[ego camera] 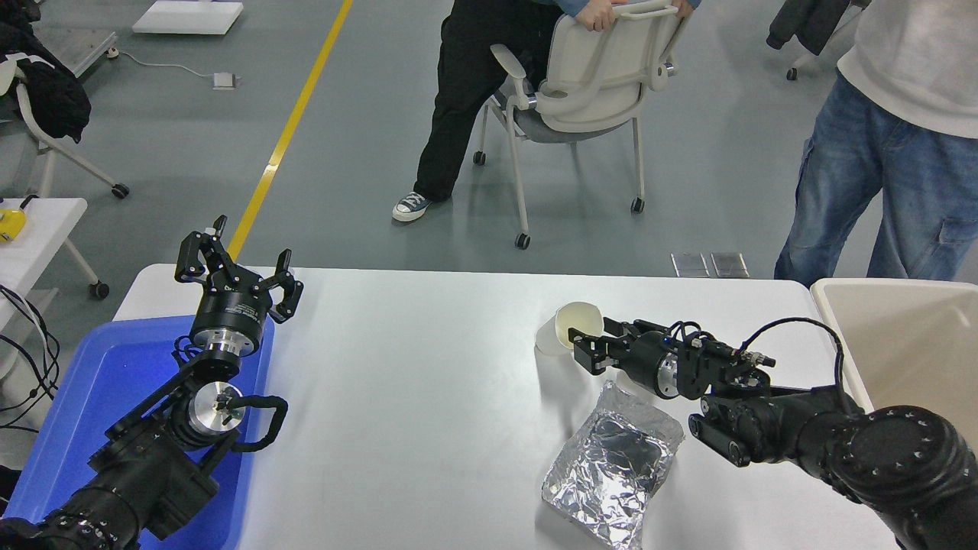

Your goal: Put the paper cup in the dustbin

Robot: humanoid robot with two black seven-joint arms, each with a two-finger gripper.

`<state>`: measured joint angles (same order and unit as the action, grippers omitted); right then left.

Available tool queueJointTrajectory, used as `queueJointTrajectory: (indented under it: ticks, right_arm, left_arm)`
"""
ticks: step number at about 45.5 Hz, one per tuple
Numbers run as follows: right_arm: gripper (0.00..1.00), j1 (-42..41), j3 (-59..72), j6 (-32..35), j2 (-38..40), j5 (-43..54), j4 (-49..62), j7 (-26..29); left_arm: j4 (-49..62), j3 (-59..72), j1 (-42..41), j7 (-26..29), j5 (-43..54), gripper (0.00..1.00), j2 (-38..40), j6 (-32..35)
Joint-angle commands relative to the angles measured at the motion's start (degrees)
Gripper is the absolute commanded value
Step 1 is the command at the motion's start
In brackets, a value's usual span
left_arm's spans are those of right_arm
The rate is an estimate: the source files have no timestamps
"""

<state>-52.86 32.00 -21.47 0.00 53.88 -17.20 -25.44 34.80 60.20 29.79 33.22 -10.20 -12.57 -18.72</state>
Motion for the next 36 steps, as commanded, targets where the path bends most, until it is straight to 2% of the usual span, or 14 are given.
queueJointTrajectory:
  ticks: [1,27,36]
  right_arm:
    - [0.0,-0.4,0.1,1.7,0.0,0.0,-0.1,-0.1]
    - [0.0,-1.7,-0.4,2.0,0.0,-1.0,-1.3,-3.7]
    - [0.0,-3.9,-1.6,2.1,0.0,-1.9,-7.0,-4.2]
  left_arm:
    - [0.0,0.0,0.0,0.0,0.0,1.0,0.0,0.0]
    - [0.0,0.0,0.0,0.0,0.0,1.0,0.0,0.0]
    - [0.0,0.0,0.0,0.0,0.0,1.0,0.0,0.0]
